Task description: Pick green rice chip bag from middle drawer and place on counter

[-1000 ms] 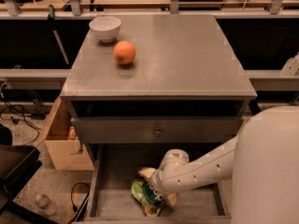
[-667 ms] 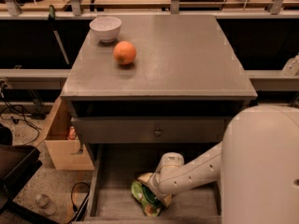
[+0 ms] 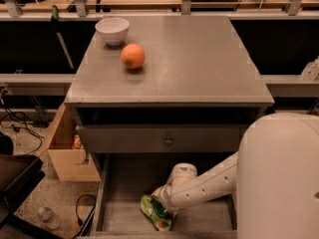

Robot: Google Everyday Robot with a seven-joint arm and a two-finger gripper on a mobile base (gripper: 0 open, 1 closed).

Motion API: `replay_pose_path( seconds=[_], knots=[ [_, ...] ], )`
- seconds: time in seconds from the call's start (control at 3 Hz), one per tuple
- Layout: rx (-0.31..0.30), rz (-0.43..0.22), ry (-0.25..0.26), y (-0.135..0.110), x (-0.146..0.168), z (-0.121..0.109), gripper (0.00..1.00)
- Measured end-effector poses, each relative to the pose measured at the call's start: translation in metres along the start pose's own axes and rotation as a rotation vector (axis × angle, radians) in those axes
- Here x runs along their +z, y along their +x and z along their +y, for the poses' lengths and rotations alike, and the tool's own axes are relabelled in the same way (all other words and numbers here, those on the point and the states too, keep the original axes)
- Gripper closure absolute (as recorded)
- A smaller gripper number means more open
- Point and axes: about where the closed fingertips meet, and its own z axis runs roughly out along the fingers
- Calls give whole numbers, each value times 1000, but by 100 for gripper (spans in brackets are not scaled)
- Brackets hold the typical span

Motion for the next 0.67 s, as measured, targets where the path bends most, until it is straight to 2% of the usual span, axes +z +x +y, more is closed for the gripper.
replay_pose_path(
  seconds=[0.33, 0.67],
  knots=[
    [0, -1, -1, -1, 1, 1, 87],
    [-1, -5, -1, -2, 1, -1, 100]
  ],
)
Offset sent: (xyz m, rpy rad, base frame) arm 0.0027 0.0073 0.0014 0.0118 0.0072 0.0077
